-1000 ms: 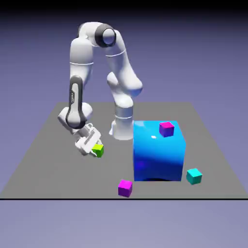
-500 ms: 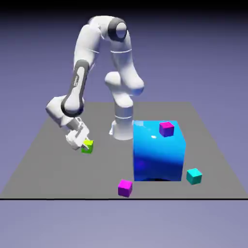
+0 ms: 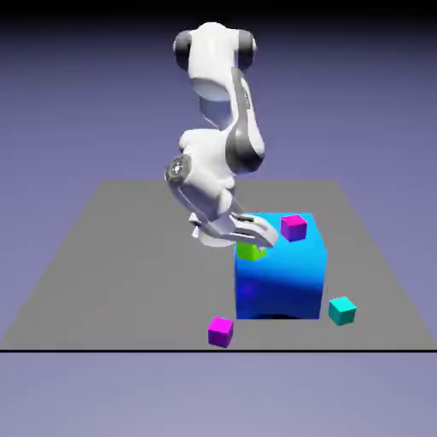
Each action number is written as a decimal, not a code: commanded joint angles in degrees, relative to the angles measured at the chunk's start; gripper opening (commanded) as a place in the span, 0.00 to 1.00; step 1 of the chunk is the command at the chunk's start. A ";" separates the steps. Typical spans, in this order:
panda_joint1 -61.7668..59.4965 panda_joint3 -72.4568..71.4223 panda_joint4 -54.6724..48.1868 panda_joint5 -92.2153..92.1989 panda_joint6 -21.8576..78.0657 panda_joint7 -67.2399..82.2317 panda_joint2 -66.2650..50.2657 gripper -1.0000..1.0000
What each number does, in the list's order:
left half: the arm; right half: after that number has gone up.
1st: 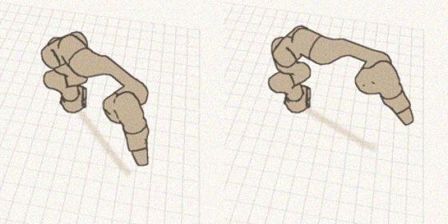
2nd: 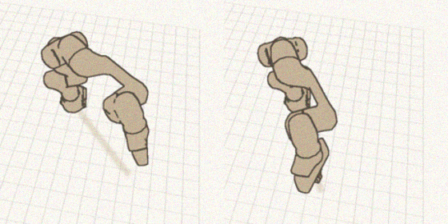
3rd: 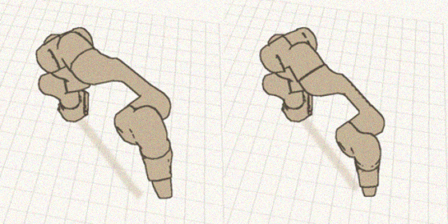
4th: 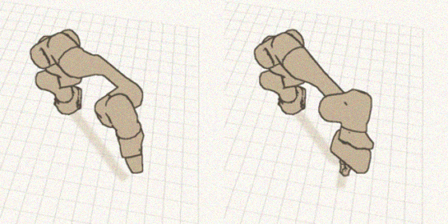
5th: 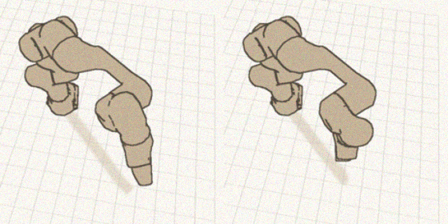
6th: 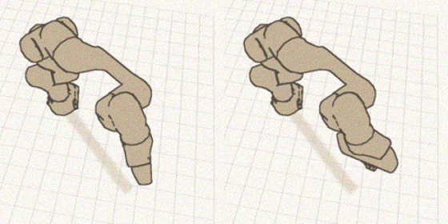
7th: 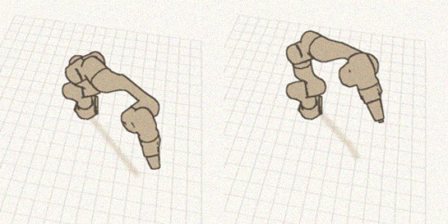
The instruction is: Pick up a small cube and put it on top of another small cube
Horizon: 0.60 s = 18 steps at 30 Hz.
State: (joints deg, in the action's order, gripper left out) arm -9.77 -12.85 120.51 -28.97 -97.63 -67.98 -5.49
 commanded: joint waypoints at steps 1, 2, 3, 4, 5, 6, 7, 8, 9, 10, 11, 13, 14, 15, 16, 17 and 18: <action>-0.07 -1.39 -1.14 1.31 2.52 -0.66 0.22 0.00; 0.42 -2.78 -2.27 2.50 5.01 -1.29 0.44 0.00; 0.92 -4.17 -3.40 3.68 7.51 -1.93 0.67 0.00; 1.41 -5.56 -4.54 4.87 10.00 -2.56 0.90 0.00; 1.90 -6.95 -5.67 6.05 12.49 -3.20 1.12 0.00; 2.40 -8.34 -6.80 7.23 14.98 -3.83 1.35 0.00; 2.89 -9.73 -7.94 8.42 17.47 -4.47 1.57 0.00; 1.56 -11.07 -7.83 9.66 19.80 -4.98 1.87 0.00; 1.56 -11.07 -7.83 9.66 19.80 -4.98 1.87 0.00; 1.75 -11.26 -5.76 9.38 18.08 -4.63 2.24 0.00; 1.95 -11.46 -3.68 9.10 16.35 -4.28 2.61 0.00; 2.34 -11.84 0.47 8.54 12.89 -3.58 3.35 0.00; 2.54 -12.03 2.54 8.27 11.16 -3.24 3.72 0.00; 2.57 -12.07 2.94 8.21 10.83 -3.17 3.79 0.00; 2.57 -12.07 2.94 8.21 10.83 -3.17 3.79 1.00; 2.57 -12.07 2.94 8.21 10.83 -3.17 3.79 1.00; 2.38 -11.88 0.86 8.49 12.56 -3.52 3.42 1.00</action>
